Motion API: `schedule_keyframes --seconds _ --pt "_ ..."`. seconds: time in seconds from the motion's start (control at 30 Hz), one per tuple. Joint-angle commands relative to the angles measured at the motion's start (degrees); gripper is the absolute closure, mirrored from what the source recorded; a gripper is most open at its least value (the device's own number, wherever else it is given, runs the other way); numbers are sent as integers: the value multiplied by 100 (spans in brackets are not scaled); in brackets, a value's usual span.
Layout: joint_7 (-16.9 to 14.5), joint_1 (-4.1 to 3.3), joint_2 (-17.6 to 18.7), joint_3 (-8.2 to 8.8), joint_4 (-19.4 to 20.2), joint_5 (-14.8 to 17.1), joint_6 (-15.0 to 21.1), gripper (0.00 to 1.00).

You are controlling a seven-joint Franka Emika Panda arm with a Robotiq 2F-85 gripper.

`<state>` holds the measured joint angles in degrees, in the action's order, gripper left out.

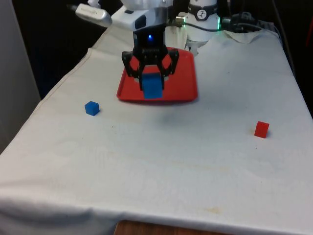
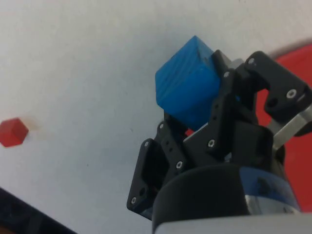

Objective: Pick up the largest block and place it onto the tray.

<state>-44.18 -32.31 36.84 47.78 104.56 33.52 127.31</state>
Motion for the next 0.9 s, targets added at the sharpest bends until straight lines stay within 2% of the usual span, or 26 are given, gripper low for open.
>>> schedule_keyframes --seconds 0.0,0.07,0.1,0.13,0.43,0.47,0.5,0.67,0.7,0.73,0.87 --pt "52 -103 -120 92 97 -97 -6 100" --pt "74 -132 -241 103 172 -178 -6 100" --pt "52 -52 -252 17 132 -166 -29 100" --pt "103 -160 -367 103 264 -275 6 100" --pt "235 -258 -934 103 659 -647 80 100" --pt "206 -172 -928 23 590 -619 -11 100" --pt "246 -275 -1043 103 745 -705 109 100" --pt "252 -321 -1301 97 974 -791 206 100" --pt "212 -218 -1192 17 814 -705 57 100" --pt "252 -327 -1335 97 1020 -796 235 100" --pt "235 -355 -1467 92 1192 -819 327 100"
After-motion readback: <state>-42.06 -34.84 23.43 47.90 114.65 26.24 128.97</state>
